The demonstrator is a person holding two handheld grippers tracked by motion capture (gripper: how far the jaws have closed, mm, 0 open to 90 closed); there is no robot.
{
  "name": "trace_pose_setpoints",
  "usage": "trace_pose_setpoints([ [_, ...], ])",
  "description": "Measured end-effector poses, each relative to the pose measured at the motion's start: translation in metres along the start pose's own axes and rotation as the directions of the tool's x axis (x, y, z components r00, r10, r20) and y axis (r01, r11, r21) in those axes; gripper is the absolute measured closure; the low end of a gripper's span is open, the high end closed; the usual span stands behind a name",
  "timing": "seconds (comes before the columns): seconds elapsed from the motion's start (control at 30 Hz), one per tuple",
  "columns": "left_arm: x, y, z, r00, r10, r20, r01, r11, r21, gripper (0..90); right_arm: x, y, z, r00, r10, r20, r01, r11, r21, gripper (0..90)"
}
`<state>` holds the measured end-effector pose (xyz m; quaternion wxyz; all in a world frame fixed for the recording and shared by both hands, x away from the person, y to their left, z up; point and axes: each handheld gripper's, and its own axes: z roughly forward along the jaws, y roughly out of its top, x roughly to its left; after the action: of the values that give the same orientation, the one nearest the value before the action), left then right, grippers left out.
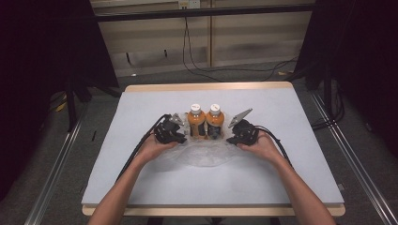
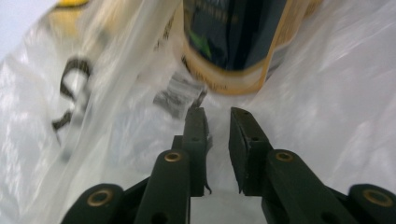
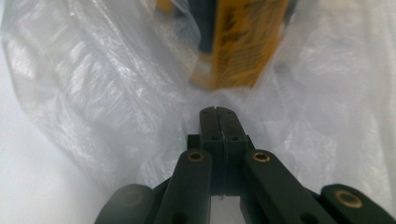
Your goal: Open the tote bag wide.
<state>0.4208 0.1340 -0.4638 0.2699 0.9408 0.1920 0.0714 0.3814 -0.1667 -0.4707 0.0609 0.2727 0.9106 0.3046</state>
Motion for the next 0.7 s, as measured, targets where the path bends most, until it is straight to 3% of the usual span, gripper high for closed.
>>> trace_pose_setpoints([
  [0.07, 0.001, -0.003, -0.001, 0.9999, -0.008, 0.007, 0.009, 0.9999, -0.011, 79.8, 0.003, -0.003, -0.004, 0.9996, -0.028, 0.006, 0.028, 0.999, 0.029, 90.0],
  [0.2, 0.0, -0.006, -0.006, 0.999, 0.045, -0.003, -0.045, 0.9984, 0.034, 83.6, 0.006, -0.009, -0.014, 0.9972, -0.074, 0.011, 0.073, 0.993, 0.088, 90.0],
  [0.37, -0.001, -0.01, -0.012, 0.9973, 0.072, -0.011, -0.071, 0.9943, 0.08, 87.6, 0.002, -0.02, -0.023, 0.9979, -0.06, 0.024, 0.057, 0.993, 0.102, 90.0],
  [0.43, 0.002, -0.014, -0.013, 0.9988, 0.049, -0.008, -0.048, 0.9963, 0.071, 87.7, -0.001, -0.023, -0.025, 0.9973, -0.064, 0.038, 0.06, 0.994, 0.091, 90.0],
  [0.53, 0.007, -0.018, -0.014, 0.9998, 0.013, 0.013, -0.013, 0.9992, 0.037, 87.6, -0.002, -0.026, -0.026, 0.9991, -0.019, 0.038, 0.017, 0.998, 0.065, 90.0],
  [0.7, 0.006, -0.007, -0.014, 0.9994, -0.008, 0.035, 0.008, 0.9999, -0.015, 87.4, -0.003, -0.014, -0.029, 0.9996, 0.009, 0.027, -0.007, 0.998, -0.063, 90.0],
])
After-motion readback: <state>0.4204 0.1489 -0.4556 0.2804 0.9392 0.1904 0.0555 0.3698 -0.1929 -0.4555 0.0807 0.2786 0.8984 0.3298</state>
